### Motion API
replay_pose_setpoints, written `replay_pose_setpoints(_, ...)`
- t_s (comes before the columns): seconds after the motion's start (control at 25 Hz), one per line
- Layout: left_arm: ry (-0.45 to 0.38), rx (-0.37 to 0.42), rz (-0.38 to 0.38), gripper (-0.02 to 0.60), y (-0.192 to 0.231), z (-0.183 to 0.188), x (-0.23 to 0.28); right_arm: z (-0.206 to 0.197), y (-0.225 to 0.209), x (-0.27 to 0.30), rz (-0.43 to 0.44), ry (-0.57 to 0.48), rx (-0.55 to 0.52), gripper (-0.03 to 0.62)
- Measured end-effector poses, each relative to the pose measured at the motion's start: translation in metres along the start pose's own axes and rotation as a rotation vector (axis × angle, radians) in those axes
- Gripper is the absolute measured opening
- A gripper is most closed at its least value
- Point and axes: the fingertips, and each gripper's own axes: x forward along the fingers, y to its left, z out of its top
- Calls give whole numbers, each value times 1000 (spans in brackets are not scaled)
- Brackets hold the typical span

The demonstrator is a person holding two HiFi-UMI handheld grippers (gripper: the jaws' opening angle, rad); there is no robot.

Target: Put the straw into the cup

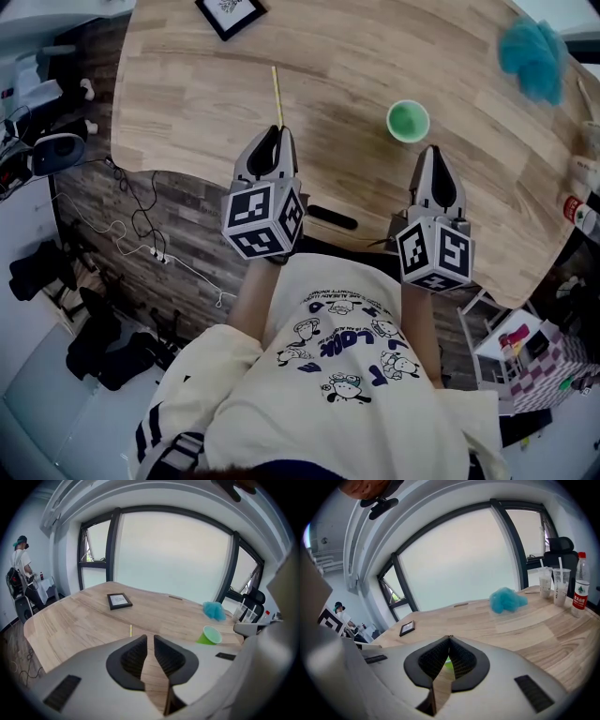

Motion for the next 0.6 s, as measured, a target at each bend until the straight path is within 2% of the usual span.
replay_pose_setpoints(0.16,25,1,4,71,7,0,9,1,-7,3,-36,-1,11,-8)
replay_pose_setpoints(0.24,37,-4,4,94,10,3,16,3,-10,4,-51,-2,13,-8)
replay_pose_setpoints(0.6,108,2,1,95,26,4,43,7,-14,12,-114,10,40,-8)
